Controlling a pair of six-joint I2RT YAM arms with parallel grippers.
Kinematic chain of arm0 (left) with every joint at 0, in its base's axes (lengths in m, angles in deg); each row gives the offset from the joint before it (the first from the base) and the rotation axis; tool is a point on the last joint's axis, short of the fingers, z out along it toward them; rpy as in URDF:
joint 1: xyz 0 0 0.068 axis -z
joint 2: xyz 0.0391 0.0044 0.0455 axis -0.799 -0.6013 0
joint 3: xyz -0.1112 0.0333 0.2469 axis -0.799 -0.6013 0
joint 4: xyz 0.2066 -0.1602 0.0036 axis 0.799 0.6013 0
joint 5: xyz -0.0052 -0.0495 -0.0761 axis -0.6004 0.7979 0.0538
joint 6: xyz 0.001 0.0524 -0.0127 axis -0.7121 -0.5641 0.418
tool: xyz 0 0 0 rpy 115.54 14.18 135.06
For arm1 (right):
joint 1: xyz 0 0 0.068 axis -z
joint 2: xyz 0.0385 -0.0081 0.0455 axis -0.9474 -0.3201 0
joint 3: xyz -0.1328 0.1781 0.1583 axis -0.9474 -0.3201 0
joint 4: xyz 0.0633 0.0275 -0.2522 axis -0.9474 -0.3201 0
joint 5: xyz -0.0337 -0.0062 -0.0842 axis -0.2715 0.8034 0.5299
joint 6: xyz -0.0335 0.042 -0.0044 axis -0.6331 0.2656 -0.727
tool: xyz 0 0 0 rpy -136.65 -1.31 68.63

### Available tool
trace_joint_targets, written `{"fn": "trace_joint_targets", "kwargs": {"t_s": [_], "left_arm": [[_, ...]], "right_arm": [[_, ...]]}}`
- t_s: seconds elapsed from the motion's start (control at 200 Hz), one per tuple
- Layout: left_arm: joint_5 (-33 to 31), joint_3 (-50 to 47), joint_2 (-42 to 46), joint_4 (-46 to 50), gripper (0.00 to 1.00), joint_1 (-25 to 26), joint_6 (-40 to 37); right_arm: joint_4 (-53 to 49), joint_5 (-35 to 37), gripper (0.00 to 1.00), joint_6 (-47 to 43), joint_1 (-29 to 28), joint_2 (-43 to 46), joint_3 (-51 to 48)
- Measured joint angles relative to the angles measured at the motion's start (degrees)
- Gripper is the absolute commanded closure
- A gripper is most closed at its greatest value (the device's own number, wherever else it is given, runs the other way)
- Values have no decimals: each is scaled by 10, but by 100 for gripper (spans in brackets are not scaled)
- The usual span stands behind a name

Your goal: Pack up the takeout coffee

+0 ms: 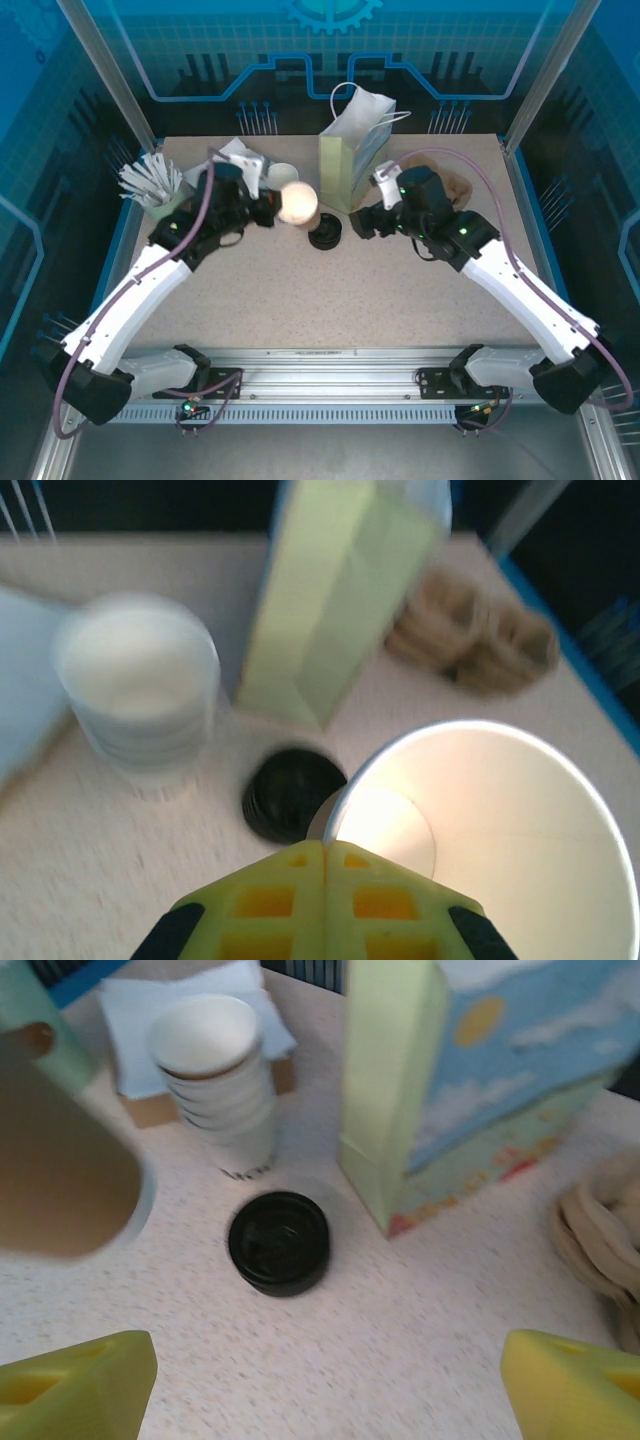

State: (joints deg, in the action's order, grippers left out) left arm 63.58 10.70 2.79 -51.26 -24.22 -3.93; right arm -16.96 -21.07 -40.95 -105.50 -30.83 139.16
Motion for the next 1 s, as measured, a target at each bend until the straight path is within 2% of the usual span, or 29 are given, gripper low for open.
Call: {"fn": "trace_joint_targets", "kwargs": {"t_s": [0.2, 0.335, 0.65, 1.0], "left_arm": [[-22, -143, 5, -41, 100, 128, 33], [-42, -178, -19, -75, 100, 173, 48], [-83, -200, -89, -145, 100, 185, 56], [-97, -216, -120, -175, 97, 185, 55]], "right_arm": [[-23, 2, 9, 3, 21, 31, -45], [-32, 2, 9, 7, 21, 35, -64], [-36, 1, 9, 20, 23, 43, -87], [-36, -6, 9, 28, 24, 37, -98]]}}
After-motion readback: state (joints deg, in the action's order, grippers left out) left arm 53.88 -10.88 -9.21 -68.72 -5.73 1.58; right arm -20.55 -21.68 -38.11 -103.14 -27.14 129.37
